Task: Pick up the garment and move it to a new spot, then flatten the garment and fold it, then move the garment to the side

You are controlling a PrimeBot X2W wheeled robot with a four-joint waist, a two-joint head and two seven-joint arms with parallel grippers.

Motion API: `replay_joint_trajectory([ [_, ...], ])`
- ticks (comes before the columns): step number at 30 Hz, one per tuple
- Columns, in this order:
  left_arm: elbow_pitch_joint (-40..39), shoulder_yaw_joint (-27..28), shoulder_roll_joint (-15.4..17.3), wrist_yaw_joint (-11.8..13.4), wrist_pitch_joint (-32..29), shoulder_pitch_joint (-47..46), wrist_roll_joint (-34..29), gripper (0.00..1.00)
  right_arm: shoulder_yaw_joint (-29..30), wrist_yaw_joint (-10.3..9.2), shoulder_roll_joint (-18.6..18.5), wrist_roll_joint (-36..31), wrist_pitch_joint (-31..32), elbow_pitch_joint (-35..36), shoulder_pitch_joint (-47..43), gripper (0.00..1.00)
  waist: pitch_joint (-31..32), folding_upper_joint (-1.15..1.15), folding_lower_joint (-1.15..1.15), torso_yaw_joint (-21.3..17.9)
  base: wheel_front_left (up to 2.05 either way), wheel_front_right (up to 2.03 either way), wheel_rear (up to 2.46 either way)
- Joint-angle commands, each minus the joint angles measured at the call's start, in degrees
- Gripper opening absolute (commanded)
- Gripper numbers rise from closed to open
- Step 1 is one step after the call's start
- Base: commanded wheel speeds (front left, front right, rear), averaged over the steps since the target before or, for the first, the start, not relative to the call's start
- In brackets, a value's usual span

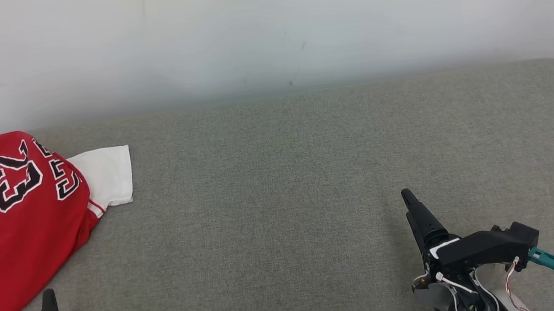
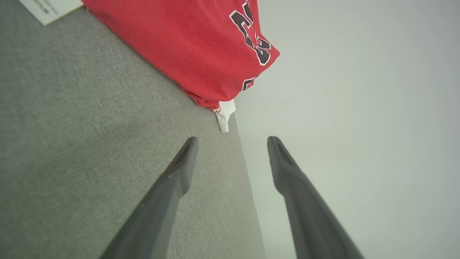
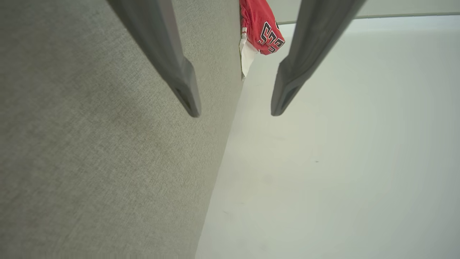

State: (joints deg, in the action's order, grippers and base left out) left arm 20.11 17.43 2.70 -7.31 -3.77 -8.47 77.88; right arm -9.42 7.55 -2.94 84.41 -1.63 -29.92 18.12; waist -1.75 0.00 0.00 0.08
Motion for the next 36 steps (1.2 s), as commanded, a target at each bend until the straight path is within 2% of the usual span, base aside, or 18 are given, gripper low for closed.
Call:
replay_joint_trajectory([
  [1, -1.57, -0.22, 0.52, -0.10, 0.72, -0.36, -3.08, 1.00, 0.41, -0.02, 0.02, -3.15, -0.62, 1.99, 0.31, 1.00, -0.02, 0.00, 0.00, -0.03, 0.00, 0.00, 0.00],
  [7, -2.95, -0.64, 0.51, 0.14, 2.06, 0.44, -9.19, 1.00, 0.89, -0.02, 0.02, -10.36, -1.59, 4.36, -1.20, 1.00, -0.06, 0.00, 0.00, -0.12, 0.00, 0.00, 0.00],
  [21, -6.83, -4.61, 0.48, 2.49, 5.50, 2.75, -25.29, 1.00, 1.76, -0.04, 0.03, -27.60, -4.01, 8.71, -5.31, 1.00, 0.07, 0.00, 0.00, -0.18, 0.00, 0.00, 0.00],
  [36, -8.90, -7.96, 0.52, 0.97, 8.67, 4.56, -38.99, 1.00, 3.05, -0.05, 0.05, -40.81, -6.25, 11.93, -8.97, 1.00, 0.26, 0.00, 0.00, -0.39, 0.00, 0.00, 0.00],
])
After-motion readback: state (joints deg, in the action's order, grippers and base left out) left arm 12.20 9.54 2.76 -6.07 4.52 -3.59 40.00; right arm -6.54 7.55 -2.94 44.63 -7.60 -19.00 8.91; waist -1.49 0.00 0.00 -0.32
